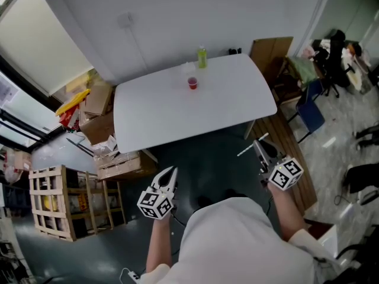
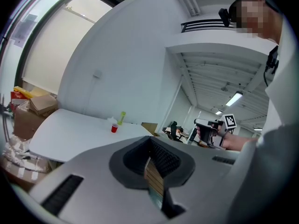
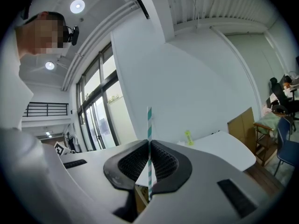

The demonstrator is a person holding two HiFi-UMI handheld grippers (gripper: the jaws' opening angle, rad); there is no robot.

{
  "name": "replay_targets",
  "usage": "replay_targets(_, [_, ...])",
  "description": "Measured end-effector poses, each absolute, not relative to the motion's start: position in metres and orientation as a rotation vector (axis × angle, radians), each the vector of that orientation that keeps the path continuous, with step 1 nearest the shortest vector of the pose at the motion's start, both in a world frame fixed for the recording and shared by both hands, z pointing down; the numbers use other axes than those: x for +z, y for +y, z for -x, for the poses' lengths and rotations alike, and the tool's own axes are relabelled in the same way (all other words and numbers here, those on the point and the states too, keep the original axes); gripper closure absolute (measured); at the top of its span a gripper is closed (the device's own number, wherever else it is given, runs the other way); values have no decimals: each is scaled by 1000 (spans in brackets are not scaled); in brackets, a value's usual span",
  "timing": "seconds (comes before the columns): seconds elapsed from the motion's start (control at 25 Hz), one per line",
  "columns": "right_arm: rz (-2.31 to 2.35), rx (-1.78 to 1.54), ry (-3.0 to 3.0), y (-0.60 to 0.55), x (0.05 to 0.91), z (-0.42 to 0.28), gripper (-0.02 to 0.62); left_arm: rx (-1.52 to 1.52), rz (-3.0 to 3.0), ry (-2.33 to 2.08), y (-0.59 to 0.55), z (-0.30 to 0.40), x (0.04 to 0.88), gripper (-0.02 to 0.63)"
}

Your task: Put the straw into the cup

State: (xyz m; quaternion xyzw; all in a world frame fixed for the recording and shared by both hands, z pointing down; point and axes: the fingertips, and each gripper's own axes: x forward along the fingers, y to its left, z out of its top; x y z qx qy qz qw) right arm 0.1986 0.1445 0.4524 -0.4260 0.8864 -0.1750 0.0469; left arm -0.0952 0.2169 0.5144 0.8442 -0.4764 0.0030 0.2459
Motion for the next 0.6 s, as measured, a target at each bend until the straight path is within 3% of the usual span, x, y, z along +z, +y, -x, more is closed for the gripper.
replay_targets(0.6, [1304,-528,2716,149,455,-170,552,2,-2289,-1299,219,128,526,604])
